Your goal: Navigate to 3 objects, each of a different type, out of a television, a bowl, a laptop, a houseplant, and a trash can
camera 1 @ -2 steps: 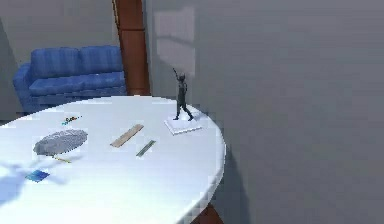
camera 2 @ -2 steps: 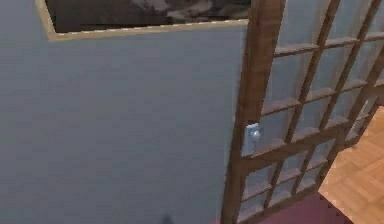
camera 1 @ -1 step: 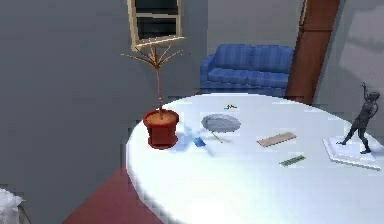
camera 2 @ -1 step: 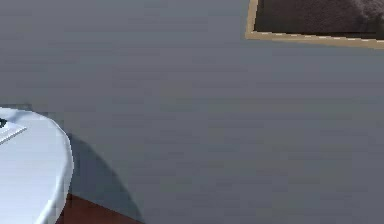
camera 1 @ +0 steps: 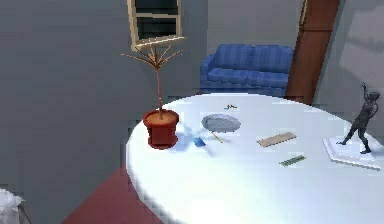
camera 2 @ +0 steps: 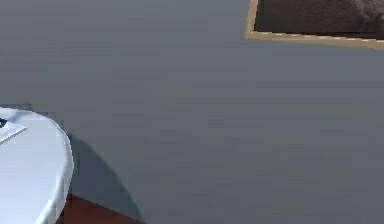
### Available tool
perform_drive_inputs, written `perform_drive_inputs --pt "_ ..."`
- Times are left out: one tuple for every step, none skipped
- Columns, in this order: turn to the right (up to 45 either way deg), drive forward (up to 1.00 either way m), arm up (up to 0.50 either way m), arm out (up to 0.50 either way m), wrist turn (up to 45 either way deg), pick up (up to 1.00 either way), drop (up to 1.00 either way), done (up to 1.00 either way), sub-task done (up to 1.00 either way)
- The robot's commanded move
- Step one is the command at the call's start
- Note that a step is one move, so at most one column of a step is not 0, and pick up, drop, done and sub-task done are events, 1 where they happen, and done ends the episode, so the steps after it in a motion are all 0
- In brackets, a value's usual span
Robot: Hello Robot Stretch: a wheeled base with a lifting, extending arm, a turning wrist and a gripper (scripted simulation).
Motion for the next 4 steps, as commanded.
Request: perform_drive_inputs --pt "-45.0 0.0 0.0 0.0 0.0 0.0 0.0 0.0 0.0" --pt "-30.0 0.0 0.0 0.0 0.0 0.0 0.0 0.0 0.0" --pt "0.0 1.0 0.0 0.0 0.0 0.0 0.0 0.0 0.0" --pt "0.0 0.65 0.0 0.0 0.0 0.0 0.0 0.0 0.0"
